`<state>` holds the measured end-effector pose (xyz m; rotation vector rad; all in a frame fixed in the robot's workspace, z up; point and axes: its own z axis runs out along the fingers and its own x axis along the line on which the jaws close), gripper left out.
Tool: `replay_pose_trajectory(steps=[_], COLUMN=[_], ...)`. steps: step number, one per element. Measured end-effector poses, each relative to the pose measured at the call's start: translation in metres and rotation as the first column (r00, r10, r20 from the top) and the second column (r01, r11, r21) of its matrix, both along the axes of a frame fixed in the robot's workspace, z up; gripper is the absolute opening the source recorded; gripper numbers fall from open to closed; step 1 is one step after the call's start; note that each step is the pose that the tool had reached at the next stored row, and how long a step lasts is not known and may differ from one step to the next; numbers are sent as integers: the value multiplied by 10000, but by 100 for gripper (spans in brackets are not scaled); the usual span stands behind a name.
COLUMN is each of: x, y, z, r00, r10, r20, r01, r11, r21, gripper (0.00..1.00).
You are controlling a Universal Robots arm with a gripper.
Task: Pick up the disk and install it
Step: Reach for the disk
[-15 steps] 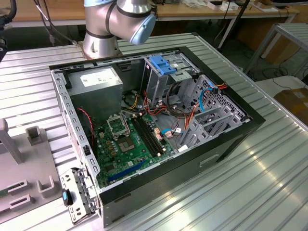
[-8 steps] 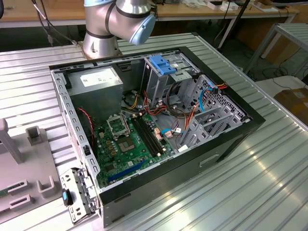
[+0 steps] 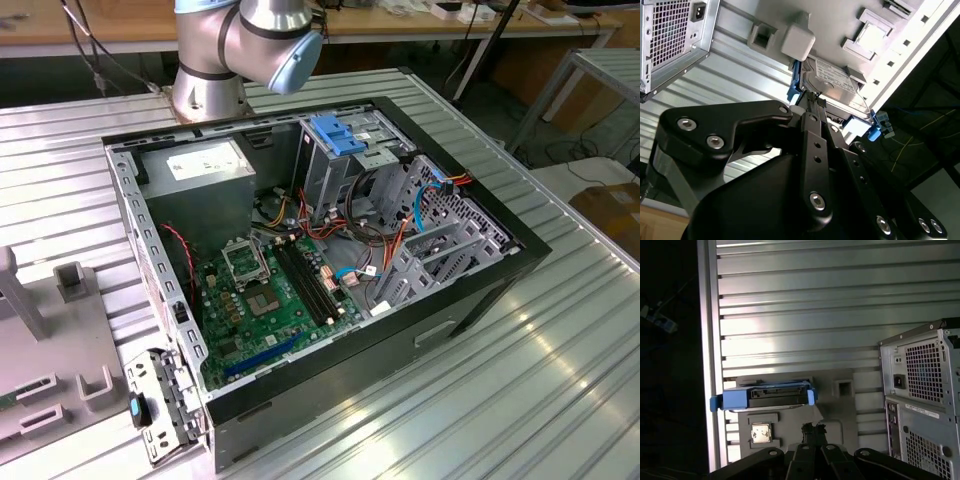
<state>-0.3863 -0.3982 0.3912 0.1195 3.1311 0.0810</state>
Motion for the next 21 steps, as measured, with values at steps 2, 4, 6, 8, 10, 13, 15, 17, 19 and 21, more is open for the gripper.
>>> replay_pose_trajectory(steps=[2, 4, 6, 8, 10, 13, 15, 17, 19, 21], x=[-22, -79, -108, -142, -174, -233, -270, -311, -344, -361], y=[0, 0, 0, 0, 0, 0, 0, 1, 17, 49], z=[0, -2, -2, -2, -3, -5, -5, -6, -7, -9], r00=[10000, 10000, 10000, 10000, 10000, 10000, 10000, 10000, 10000, 10000], r10=[0, 0, 0, 0, 0, 0, 0, 0, 1, 0], r20=[-2, -8, -10, -15, -19, -25, -30, -32, -31, -32], r01=[0, 0, 0, 0, 0, 0, 0, 0, -1, 0], r11=[10000, 10000, 10000, 10000, 10000, 10000, 10000, 10000, 10000, 10000], r21=[0, 0, 1, 0, 1, 2, 2, 1, 2, 1], gripper=[11, 11, 11, 11, 11, 11, 11, 11, 11, 11])
